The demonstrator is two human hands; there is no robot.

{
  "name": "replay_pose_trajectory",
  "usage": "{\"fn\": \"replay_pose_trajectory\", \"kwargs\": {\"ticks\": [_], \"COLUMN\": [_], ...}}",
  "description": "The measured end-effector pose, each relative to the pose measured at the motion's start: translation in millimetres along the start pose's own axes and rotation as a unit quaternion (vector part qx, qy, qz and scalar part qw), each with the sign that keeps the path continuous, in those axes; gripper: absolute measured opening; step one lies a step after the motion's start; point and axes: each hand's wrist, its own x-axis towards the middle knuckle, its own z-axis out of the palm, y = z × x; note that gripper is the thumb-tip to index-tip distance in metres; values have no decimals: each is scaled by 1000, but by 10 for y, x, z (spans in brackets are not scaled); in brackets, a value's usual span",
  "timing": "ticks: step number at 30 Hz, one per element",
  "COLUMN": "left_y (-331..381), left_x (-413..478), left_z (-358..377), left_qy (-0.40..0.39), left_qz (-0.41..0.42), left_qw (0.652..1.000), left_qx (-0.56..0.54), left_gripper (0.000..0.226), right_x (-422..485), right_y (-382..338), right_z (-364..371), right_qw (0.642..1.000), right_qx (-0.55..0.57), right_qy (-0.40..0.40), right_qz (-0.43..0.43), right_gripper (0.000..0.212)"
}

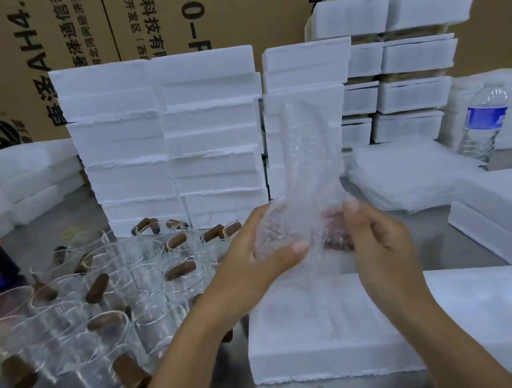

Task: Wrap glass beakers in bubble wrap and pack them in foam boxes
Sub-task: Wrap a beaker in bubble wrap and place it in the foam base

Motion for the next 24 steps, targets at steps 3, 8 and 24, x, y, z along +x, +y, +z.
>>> {"fn": "replay_pose_trajectory", "kwargs": {"ticks": [3, 8, 24], "left_y": [-18, -46, -61], "left_x": [-18, -30, -97], "left_z": [-28, -15, 96], "left_qy": [-13, -15, -13], "left_qz": [-22, -21, 92], "left_qw": [1000, 1000, 986], "left_qx": [-2, -1, 137], "left_gripper": [48, 54, 56], "right_x": [32, 23, -22], "right_y": [18, 25, 120], "right_z": [-32, -18, -44], "right_qw": [1000, 1000, 976], "right_qx": [-5, 17, -109], "right_qy": [27, 3, -171], "right_qz": [-4, -14, -81], "right_gripper": [27, 17, 31]}}
